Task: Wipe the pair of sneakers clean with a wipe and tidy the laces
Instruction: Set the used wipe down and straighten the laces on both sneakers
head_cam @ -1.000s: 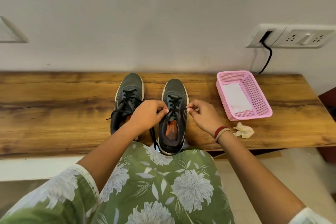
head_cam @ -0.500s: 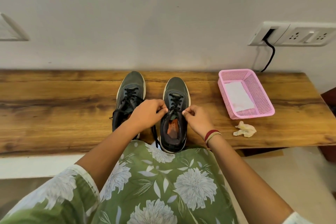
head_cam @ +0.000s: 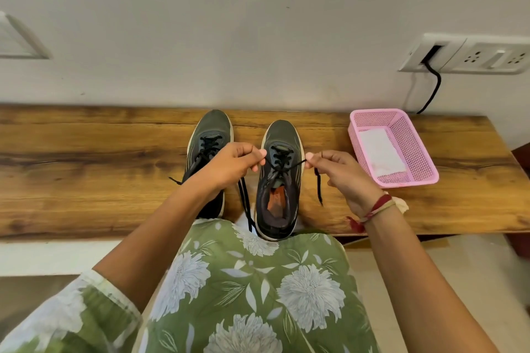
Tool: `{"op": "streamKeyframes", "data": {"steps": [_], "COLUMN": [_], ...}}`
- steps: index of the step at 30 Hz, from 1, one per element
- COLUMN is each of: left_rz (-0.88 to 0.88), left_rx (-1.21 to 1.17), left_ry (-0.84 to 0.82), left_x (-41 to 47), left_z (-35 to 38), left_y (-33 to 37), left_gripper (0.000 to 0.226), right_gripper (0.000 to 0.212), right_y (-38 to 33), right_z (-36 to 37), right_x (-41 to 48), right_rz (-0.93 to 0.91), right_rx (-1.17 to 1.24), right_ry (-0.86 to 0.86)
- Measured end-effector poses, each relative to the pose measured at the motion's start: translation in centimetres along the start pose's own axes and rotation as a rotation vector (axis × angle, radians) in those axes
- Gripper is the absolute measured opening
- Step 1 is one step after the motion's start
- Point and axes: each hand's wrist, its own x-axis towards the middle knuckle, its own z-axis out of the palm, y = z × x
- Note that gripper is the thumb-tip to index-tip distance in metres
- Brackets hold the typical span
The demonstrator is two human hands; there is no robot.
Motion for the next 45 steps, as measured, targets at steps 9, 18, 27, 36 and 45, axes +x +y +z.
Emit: {"op": "streamKeyframes", "data": {"steps": [9, 18, 27, 36, 45], "left_rz": [0.171, 0.14, 0.133, 0.087, 0.114], "left_rx": [-0.036, -0.336, -0.526, -0.611, -0.589], "left_ry": [0.027, 0.148, 0.161, 0.219, 0.217], "left_x": [-0.6, 0.3, 1.1, 1.3, 1.3], "left_z": [0.8, 3.1, 4.3, 5.2, 4.7], "left_y": [1.7, -0.3, -1.2, -0.9, -1.3], "left_gripper": [0.022, 0.02, 0.014, 0.029, 0.032], "right_gripper": [0.019, 0.012, 0.022, 0.025, 0.028], "right_y": [-1.2, 1.2, 2.4, 2.6, 2.0], "right_z": [0.9, 3.2, 4.1, 4.1, 2.9], "right_x": [-0.2, 1.4, 2.8, 3.7, 4.3], "right_rz": [-0.31, -0.288, -0.284, -0.217, -0.089], "right_rx": [0.144, 0.637, 0.529, 0.543, 0.719], "right_ry": [-0.025, -0.011, 0.051, 0.147, 0.024]}}
